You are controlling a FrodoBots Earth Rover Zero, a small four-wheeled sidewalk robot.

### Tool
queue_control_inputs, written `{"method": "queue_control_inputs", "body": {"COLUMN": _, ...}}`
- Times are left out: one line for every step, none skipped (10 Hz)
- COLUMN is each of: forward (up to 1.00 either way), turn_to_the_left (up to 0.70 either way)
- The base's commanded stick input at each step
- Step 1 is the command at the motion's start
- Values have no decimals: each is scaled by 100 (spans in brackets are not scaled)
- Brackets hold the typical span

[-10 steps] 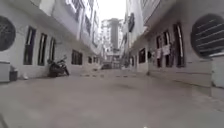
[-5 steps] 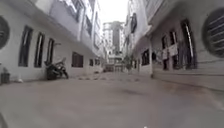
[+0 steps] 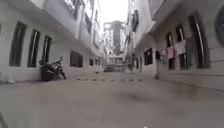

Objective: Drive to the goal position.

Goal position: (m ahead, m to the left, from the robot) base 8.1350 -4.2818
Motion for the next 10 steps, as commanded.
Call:
{"method": "queue_control_inputs", "body": {"forward": 100, "turn_to_the_left": 1}}
{"method": "queue_control_inputs", "body": {"forward": 100, "turn_to_the_left": 5}}
{"method": "queue_control_inputs", "body": {"forward": 100, "turn_to_the_left": 5}}
{"method": "queue_control_inputs", "body": {"forward": 100, "turn_to_the_left": 4}}
{"method": "queue_control_inputs", "body": {"forward": 100, "turn_to_the_left": -25}}
{"method": "queue_control_inputs", "body": {"forward": 100, "turn_to_the_left": -35}}
{"method": "queue_control_inputs", "body": {"forward": 100, "turn_to_the_left": -29}}
{"method": "queue_control_inputs", "body": {"forward": 100, "turn_to_the_left": -2}}
{"method": "queue_control_inputs", "body": {"forward": 100, "turn_to_the_left": 5}}
{"method": "queue_control_inputs", "body": {"forward": 100, "turn_to_the_left": 5}}
